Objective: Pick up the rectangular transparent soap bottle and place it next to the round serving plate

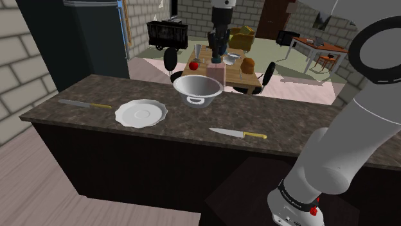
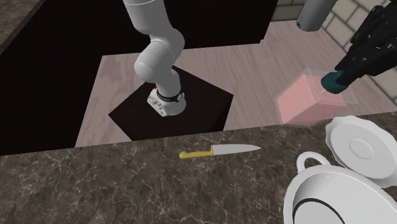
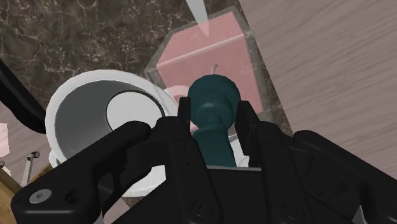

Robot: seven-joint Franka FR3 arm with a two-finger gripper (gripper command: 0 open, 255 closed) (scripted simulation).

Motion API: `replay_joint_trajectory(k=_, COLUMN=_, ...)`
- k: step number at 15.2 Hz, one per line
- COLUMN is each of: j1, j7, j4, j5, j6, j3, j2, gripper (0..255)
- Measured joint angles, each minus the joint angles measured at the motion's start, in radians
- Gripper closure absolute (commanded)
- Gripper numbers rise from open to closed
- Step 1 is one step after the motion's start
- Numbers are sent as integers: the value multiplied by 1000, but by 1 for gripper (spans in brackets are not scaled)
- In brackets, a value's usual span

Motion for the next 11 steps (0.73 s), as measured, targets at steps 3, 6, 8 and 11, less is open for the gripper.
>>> replay_joint_trajectory(k=3, j1=23, j7=49, j4=101, j5=14, j6=-18, j3=26, j2=88, gripper=255)
replay_joint_trajectory(k=6, j1=48, j7=98, j4=230, j5=25, j6=-44, j3=50, j2=194, gripper=255)
replay_joint_trajectory(k=8, j1=57, j7=115, j4=246, j5=27, j6=-39, j3=57, j2=217, gripper=255)
replay_joint_trajectory(k=11, j1=60, j7=123, j4=190, j5=26, j6=1, j3=59, j2=200, gripper=255)
